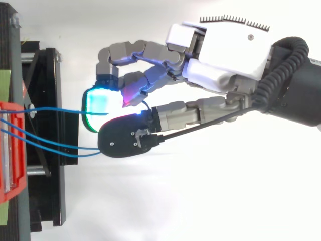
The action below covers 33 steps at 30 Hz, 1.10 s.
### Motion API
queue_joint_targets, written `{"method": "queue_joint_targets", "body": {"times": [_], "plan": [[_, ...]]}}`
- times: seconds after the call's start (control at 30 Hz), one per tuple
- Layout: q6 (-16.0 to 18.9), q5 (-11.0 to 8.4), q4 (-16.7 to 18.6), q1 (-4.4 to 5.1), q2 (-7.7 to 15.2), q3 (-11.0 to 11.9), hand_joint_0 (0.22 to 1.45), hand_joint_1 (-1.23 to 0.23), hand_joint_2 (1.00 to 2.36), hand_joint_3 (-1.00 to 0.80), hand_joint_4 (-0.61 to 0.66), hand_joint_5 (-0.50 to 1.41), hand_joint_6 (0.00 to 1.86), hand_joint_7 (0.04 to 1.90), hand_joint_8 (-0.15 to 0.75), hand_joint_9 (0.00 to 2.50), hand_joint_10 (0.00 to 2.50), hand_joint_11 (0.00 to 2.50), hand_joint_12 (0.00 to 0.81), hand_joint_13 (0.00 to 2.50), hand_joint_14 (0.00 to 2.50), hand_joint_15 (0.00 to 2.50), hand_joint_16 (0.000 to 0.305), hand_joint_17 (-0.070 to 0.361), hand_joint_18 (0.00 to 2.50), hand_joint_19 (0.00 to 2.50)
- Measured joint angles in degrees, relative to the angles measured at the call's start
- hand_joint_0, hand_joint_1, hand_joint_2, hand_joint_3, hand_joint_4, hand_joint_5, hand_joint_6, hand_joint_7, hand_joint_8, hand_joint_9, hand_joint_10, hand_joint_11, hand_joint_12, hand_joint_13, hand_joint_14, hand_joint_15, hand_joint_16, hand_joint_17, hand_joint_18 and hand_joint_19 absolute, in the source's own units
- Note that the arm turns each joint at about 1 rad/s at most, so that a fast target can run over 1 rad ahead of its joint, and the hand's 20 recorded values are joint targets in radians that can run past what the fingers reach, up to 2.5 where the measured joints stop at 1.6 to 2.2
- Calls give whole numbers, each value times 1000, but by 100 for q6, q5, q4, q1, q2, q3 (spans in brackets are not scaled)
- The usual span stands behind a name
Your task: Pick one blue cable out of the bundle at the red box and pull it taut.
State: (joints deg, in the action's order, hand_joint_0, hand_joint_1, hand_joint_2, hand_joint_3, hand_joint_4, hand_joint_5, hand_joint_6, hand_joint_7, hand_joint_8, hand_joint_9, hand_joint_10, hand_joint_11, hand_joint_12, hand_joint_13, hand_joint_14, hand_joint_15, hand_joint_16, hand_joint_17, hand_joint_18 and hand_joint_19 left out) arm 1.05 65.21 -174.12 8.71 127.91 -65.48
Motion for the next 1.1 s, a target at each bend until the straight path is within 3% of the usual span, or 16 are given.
{"method": "queue_joint_targets", "body": {"times": [0.47,0.8,1.1], "plan": [[0,0,25,0,-1,-2,538,-619,1005,-432,190,-75,574,1345,365,880,18,519,397,463,10,215,61,138,404,349],[0,0,27,-1,-2,-2,599,-585,1016,-258,185,-71,565,1372,355,890,16,524,386,462,9,215,59,133,395,357],[0,0,27,-1,-1,0,605,-559,1015,-272,207,-67,559,1371,355,896,18,522,385,466,8,214,59,132,395,357]]}}
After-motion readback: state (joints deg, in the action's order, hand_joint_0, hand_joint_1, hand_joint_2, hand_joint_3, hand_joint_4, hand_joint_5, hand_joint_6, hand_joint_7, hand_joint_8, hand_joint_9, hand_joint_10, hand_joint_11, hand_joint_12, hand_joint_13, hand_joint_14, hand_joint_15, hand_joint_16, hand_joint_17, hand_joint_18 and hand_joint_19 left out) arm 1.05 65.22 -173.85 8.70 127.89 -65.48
